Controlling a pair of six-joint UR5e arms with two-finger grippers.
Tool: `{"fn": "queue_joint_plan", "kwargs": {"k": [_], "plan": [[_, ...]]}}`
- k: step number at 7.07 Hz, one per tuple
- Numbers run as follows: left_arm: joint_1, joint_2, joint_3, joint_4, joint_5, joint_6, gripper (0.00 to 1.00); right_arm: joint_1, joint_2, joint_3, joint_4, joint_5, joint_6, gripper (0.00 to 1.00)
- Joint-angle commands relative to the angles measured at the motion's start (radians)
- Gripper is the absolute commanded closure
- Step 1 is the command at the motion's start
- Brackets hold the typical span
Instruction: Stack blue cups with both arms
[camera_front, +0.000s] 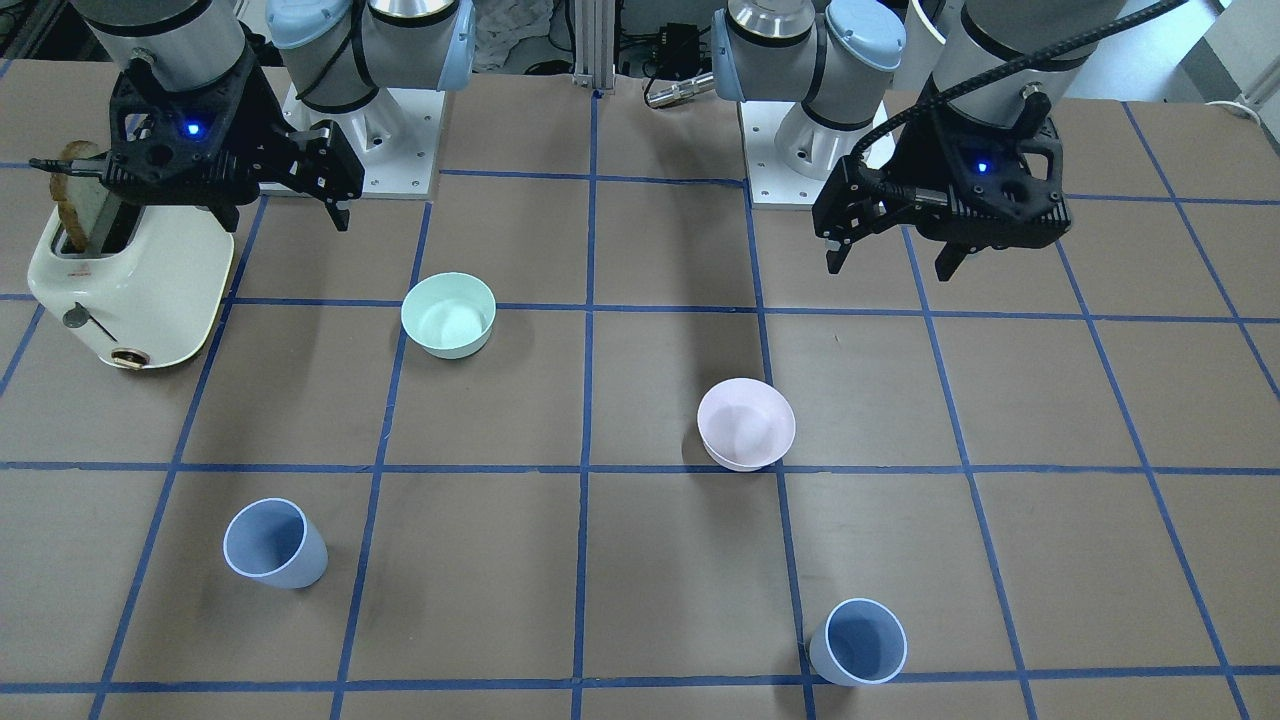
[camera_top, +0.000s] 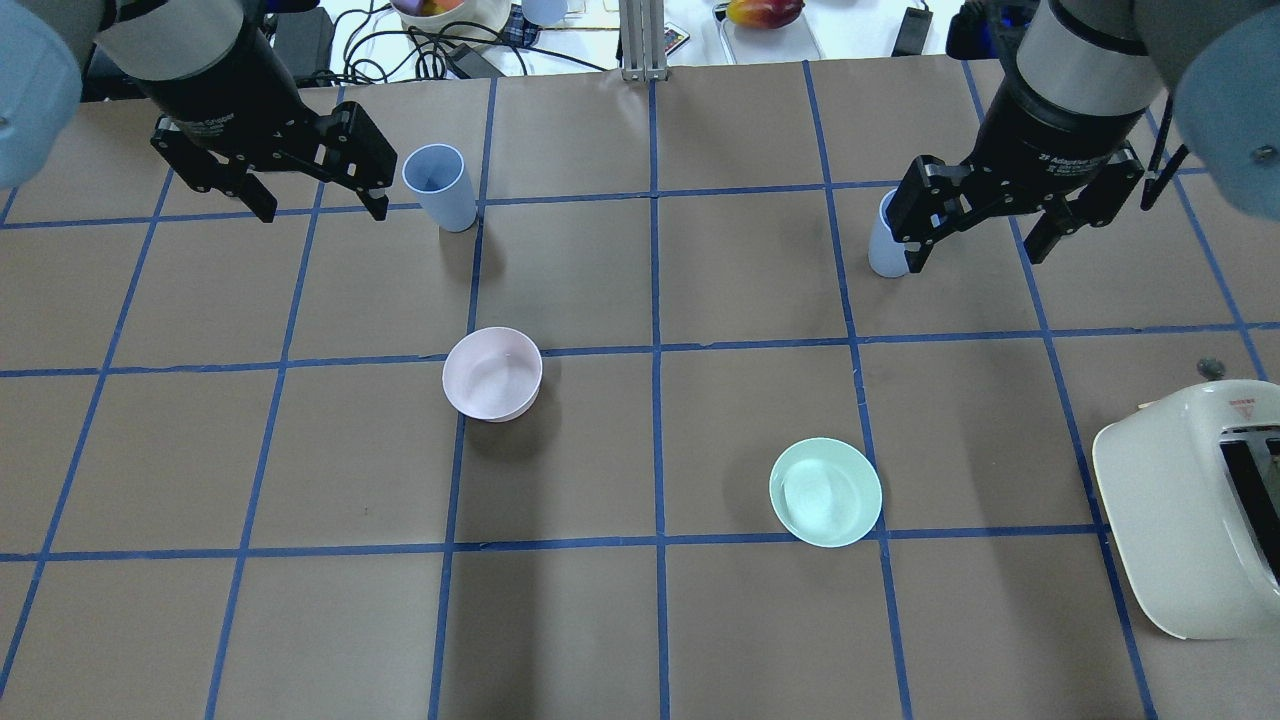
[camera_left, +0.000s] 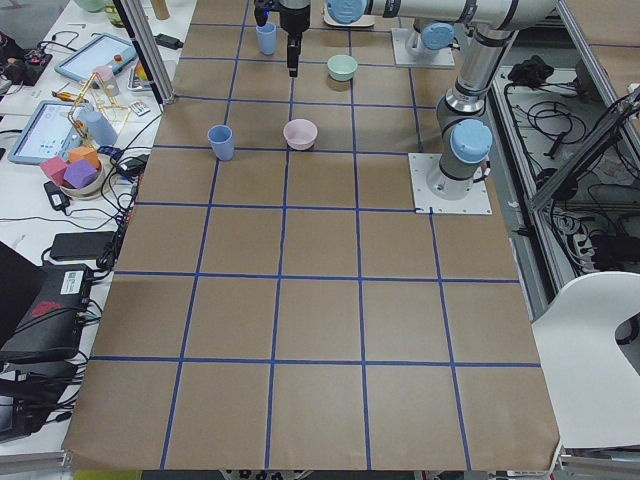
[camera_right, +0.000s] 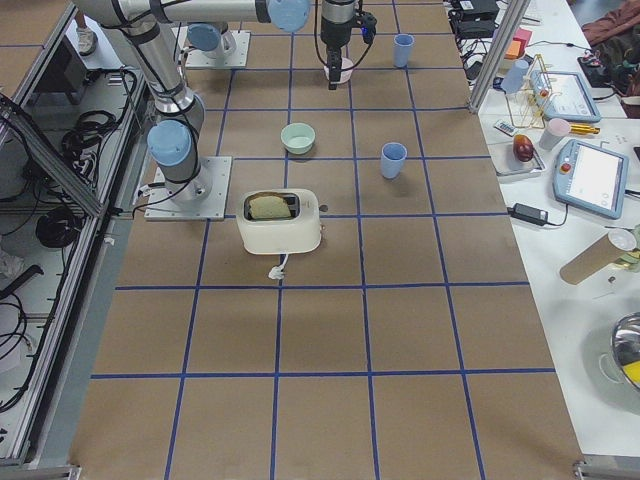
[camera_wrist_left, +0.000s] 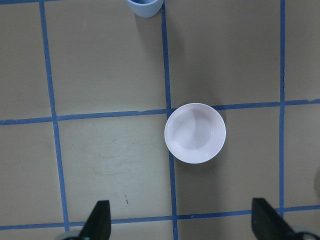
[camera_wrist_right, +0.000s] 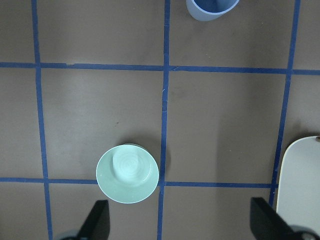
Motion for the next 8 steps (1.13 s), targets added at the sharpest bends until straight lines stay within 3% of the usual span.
{"fn": "queue_joint_plan", "kwargs": {"k": [1, 8], "plan": [[0.0, 0.002, 0.0, 0.0, 0.0, 0.0, 0.0, 0.0, 0.0, 0.002, 0.0, 0.0, 0.0, 0.0], [-0.002, -0.016, 0.003, 0.009, -0.003, -0.003, 0.0, 0.0, 0.0, 0.003, 0.002, -0.002, -0.002, 0.0]]}}
